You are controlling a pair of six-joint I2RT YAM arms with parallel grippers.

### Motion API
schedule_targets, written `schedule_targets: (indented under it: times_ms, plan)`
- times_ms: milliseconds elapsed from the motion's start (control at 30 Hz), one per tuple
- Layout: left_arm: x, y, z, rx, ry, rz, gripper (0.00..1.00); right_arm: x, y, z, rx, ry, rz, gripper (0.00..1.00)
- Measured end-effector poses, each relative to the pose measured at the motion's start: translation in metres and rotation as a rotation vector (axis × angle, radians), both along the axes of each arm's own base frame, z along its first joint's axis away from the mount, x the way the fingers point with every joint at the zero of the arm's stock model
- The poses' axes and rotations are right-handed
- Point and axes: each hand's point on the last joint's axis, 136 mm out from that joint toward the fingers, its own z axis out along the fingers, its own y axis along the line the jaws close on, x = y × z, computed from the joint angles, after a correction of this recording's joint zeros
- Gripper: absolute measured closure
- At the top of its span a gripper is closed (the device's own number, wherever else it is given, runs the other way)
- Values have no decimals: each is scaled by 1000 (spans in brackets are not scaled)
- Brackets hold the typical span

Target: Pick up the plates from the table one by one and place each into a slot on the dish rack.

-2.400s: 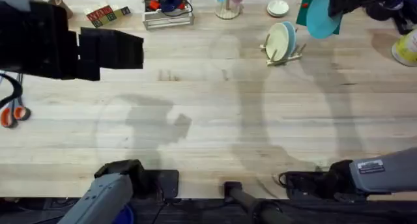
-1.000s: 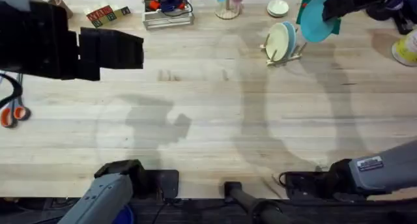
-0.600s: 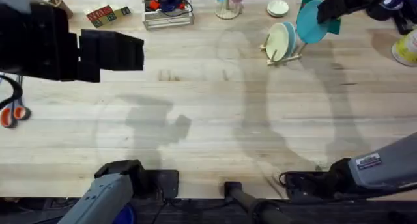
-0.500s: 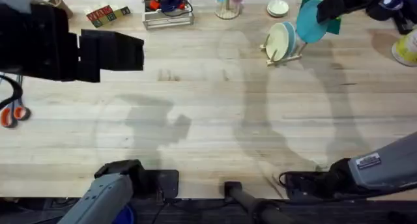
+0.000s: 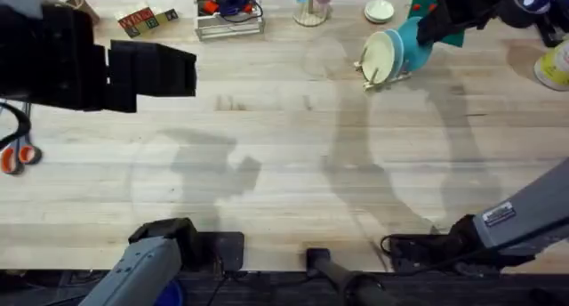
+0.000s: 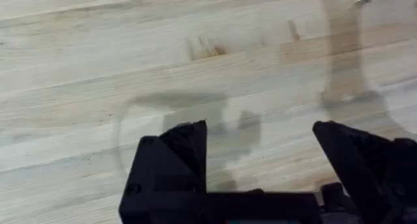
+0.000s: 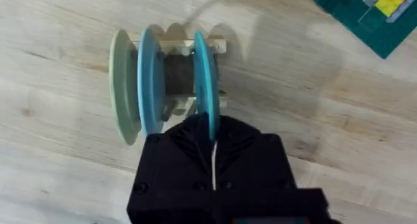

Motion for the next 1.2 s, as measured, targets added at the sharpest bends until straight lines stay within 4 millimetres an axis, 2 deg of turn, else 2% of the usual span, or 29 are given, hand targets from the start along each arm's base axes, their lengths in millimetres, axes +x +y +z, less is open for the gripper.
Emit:
schedule_targets:
  times_ms: [233, 433, 567, 633, 733, 833, 1000, 1033, 1200]
  plan:
    - [0, 0, 0, 0, 0, 0, 6, 0, 0, -2, 4, 5, -3, 963]
    - [0, 0, 0, 0, 0, 0, 7, 0, 1, -2, 9, 4, -4, 773]
    - [0, 0, 0, 0, 0, 0, 7, -1, 1, 0, 9, 8, -4, 749]
    - [0, 0, 0, 0, 0, 0, 7, -2, 1, 4, 10, 10, -4, 746]
    - [0, 0, 0, 0, 0, 0, 6, 1, 2, 22, 10, -9, -3, 702]
    - [0, 0, 0, 0, 0, 0, 6, 1, 2, 49, 10, -38, -3, 542]
    - [0, 0, 0, 0, 0, 0, 7, -17, 4, 97, 11, -60, -2, 92]
    - [0, 0, 0, 0, 0, 0, 6, -24, 4, 105, 12, -53, -1, 29]
    - [0, 0, 0, 0, 0, 0, 6, -65, 9, 123, 16, 28, 10, 9]
